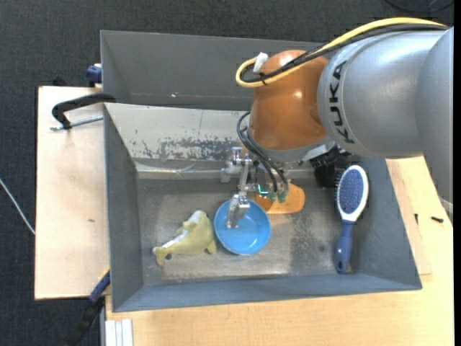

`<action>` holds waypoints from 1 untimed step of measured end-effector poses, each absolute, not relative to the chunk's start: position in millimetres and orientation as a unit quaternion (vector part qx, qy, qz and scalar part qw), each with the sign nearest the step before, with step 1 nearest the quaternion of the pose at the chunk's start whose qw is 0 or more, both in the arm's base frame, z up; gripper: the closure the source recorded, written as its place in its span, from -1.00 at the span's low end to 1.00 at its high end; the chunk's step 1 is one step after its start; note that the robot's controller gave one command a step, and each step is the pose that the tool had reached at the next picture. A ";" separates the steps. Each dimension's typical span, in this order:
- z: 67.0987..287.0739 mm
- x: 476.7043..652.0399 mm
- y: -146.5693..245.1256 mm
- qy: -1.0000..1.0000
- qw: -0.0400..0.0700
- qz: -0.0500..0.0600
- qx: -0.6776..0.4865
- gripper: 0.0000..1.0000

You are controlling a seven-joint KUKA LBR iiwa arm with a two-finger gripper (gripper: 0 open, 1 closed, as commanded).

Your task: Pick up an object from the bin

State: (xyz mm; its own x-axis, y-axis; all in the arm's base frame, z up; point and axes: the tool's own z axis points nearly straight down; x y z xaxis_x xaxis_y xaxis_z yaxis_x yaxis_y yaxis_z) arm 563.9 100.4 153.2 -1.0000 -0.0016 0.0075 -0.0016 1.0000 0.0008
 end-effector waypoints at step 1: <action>72.5 554.6 76.9 -0.995 -0.003 -0.001 0.103 -1.00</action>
Offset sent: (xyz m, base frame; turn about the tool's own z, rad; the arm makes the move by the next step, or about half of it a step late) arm -0.0116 -0.0247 -0.0832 -0.2052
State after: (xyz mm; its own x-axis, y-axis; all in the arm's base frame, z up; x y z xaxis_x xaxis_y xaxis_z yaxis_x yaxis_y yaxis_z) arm 554.6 76.9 72.5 -0.9788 -0.2049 -0.0058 -0.2049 0.9788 0.0016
